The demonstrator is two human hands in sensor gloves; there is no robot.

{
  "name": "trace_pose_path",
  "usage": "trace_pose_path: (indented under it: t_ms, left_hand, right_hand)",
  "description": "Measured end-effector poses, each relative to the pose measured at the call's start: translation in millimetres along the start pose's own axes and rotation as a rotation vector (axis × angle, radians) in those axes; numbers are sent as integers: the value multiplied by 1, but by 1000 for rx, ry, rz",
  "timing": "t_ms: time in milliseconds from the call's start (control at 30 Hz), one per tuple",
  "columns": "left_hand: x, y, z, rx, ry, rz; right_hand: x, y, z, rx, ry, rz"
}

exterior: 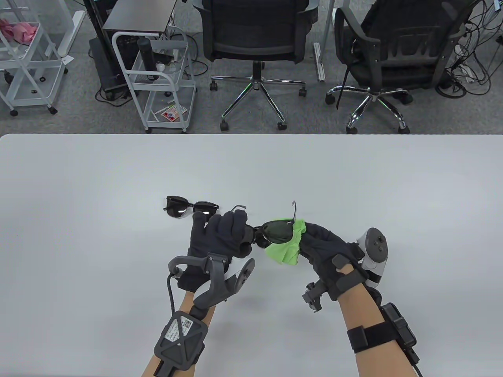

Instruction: Dust sunglasses

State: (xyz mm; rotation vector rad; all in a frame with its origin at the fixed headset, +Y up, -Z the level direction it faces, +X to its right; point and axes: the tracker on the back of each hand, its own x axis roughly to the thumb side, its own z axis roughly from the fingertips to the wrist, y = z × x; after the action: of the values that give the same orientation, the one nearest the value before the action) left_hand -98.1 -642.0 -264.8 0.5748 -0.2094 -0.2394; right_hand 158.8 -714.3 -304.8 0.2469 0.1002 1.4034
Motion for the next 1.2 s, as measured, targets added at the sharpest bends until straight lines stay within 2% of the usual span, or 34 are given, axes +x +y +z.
trace_pose_path:
  t_ms: [67, 233, 533, 767, 900, 967, 1000, 1033, 1067, 1200]
  left_hand:
    - [-3, 4, -1, 18, 8, -3]
    - [-14, 0, -1, 2, 49, 9]
    - [-9, -2, 0, -2, 27, 5]
    - [1, -1, 1, 12, -14, -23]
    - [10, 0, 3, 9, -59, -14]
    - [18, 2, 4, 15, -92, -15]
    - [21, 2, 4, 16, -96, -14]
    - [23, 3, 4, 22, -102, -14]
    - [23, 5, 4, 24, -99, -1]
    - [23, 11, 3, 36, -88, 39]
  right_hand:
    - [2, 1, -1, 63, -20, -6]
    - [3, -4, -2, 64, -30, 44]
    - [3, -5, 1, -20, -23, 35]
    - [4, 3, 0, 16, -26, 13]
    - [5, 19, -1, 99, -50, 49]
    - [5, 28, 1, 56, -47, 35]
    - [6, 28, 4, -10, -59, 33]
    - [7, 28, 7, -124, -78, 38]
    - [8, 27, 8, -169, -92, 41]
    - [13, 20, 8, -157, -181, 65]
